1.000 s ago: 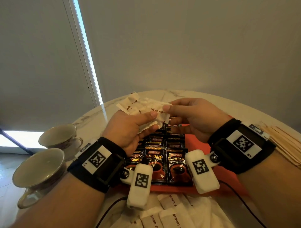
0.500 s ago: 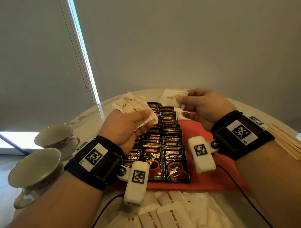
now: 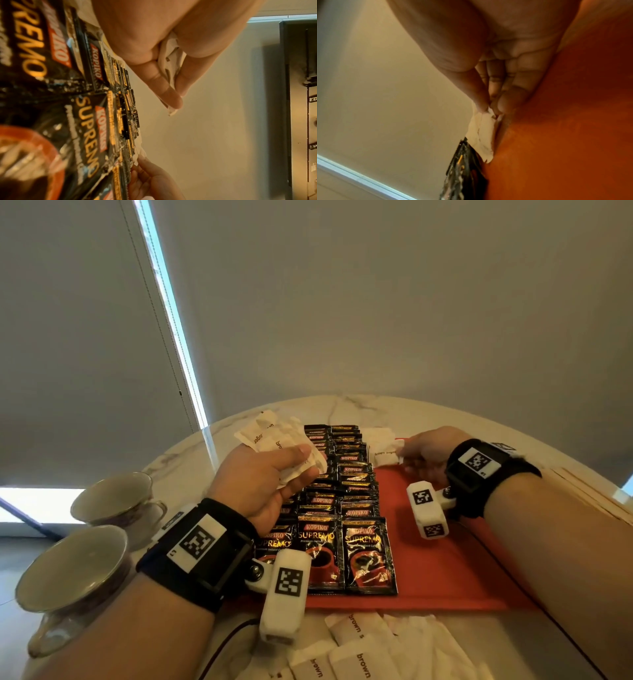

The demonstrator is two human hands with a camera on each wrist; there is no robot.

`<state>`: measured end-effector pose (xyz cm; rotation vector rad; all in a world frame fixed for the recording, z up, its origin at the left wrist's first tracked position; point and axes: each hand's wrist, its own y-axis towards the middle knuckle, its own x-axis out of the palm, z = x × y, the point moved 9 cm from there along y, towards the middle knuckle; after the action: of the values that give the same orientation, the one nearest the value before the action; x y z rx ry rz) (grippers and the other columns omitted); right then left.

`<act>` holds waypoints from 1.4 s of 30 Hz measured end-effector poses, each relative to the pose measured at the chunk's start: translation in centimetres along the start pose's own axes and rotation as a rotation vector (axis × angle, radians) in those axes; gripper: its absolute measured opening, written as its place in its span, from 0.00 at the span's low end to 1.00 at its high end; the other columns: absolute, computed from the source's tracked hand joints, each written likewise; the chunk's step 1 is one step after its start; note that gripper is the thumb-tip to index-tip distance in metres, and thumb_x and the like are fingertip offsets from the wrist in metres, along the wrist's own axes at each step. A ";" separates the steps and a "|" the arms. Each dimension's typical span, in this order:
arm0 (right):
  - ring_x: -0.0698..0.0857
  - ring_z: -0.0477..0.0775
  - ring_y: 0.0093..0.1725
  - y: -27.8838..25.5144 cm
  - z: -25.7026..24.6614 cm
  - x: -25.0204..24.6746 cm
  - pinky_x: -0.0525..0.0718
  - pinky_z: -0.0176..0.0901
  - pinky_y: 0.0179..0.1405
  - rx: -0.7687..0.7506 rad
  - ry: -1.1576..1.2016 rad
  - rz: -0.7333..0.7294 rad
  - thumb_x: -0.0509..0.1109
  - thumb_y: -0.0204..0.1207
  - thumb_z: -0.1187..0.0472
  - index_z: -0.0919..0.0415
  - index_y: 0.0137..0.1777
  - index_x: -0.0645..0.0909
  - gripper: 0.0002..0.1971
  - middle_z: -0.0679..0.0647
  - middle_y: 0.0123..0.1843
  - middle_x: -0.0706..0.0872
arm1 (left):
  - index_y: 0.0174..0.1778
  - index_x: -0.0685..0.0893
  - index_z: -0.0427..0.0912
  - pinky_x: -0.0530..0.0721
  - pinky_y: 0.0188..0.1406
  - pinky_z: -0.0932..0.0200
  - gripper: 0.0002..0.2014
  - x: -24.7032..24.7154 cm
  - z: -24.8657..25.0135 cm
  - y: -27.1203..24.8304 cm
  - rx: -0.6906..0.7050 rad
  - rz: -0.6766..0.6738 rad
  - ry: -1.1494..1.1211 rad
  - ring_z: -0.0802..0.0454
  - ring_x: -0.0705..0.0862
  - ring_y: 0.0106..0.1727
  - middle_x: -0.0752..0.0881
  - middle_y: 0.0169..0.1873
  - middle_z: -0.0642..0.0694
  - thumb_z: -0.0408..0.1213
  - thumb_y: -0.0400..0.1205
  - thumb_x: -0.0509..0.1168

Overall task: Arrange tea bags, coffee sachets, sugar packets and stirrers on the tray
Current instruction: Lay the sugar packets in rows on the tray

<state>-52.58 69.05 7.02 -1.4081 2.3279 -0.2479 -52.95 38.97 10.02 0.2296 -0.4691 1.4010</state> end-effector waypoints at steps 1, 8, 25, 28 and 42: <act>0.84 0.53 0.37 0.0 -0.2 0.1 0.86 0.43 0.36 -0.001 -0.021 -0.005 0.74 0.79 0.73 0.71 0.52 0.85 0.04 0.64 0.48 0.88 | 0.69 0.83 0.36 0.91 0.31 0.59 0.20 0.0 0.0 0.0 0.000 0.000 0.001 0.44 0.96 0.44 0.93 0.56 0.35 0.23 0.80 0.74; 0.82 0.50 0.29 0.5 -0.9 -0.1 0.84 0.38 0.26 -0.003 -0.174 0.042 0.77 0.78 0.70 0.71 0.55 0.86 0.07 0.59 0.33 0.85 | 0.65 0.85 0.36 0.93 0.33 0.58 0.17 0.0 0.0 0.0 -0.008 -0.005 0.014 0.42 0.96 0.44 0.94 0.53 0.35 0.22 0.80 0.74; 0.73 0.45 0.23 -1.2 0.2 1.4 0.72 0.34 0.21 0.032 -0.124 -0.030 0.74 0.81 0.63 0.68 0.51 0.89 0.07 0.53 0.30 0.88 | 0.70 0.82 0.38 0.92 0.32 0.56 0.19 0.5 -0.2 -0.8 -0.069 -0.011 -0.014 0.37 0.94 0.51 0.90 0.60 0.34 0.20 0.84 0.69; 0.72 0.44 0.23 -1.5 0.0 1.6 0.71 0.34 0.18 0.028 -0.067 -0.055 0.73 0.82 0.62 0.68 0.54 0.89 0.09 0.54 0.35 0.90 | 0.69 0.82 0.38 0.93 0.32 0.55 0.18 0.6 -0.4 -1.0 -0.096 -0.014 -0.021 0.37 0.95 0.48 0.90 0.60 0.33 0.20 0.84 0.68; 0.84 0.61 0.45 -13.4 -5.0 9.4 0.85 0.52 0.46 -0.402 0.085 -0.519 0.86 0.64 0.47 0.63 0.57 0.89 0.26 0.69 0.53 0.89 | 0.64 0.88 0.42 0.82 0.24 0.61 0.15 3.6 -0.2 -3.1 -0.009 -0.380 0.426 0.49 0.91 0.38 0.94 0.44 0.43 0.30 0.81 0.76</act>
<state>-47.71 54.13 13.91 -2.2310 2.1096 0.0241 -49.49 41.75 11.82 0.0062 -0.0710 1.0353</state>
